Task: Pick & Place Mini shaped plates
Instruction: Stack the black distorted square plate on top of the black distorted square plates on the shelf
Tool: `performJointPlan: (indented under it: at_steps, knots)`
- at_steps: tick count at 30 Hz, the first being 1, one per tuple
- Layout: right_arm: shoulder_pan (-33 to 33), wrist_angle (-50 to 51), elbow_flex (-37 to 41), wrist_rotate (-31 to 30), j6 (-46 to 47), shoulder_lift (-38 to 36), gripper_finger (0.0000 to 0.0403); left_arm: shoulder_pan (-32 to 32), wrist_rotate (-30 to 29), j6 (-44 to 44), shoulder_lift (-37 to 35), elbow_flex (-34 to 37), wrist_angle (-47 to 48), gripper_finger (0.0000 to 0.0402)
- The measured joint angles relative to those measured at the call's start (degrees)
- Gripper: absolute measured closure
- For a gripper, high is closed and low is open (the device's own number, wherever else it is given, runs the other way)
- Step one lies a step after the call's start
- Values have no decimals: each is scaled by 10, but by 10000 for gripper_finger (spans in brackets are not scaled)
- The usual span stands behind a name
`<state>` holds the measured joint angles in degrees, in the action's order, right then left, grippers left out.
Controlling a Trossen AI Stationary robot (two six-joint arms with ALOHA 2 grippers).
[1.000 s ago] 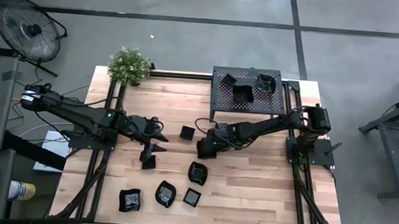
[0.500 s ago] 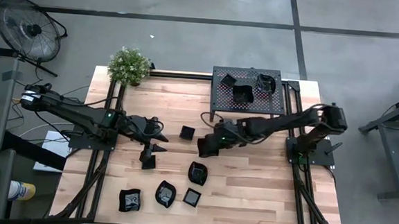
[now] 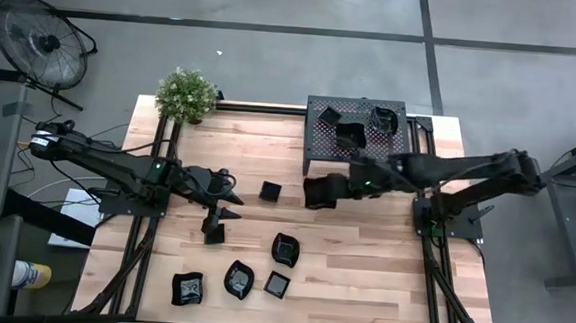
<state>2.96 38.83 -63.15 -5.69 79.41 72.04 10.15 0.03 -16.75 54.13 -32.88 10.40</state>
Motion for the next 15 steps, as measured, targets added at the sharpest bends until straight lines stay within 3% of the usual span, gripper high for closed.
performJointPlan:
  at_steps: [6, 15]
  knots:
    - [-25, 35, -22, -4, -19, -43, 403, 0, 1, 0, 0, 0, 0, 206]
    - [-118, 184, -154, 16, -99, -39, 403, 0, 1, 0, 0, 0, -1, 206]
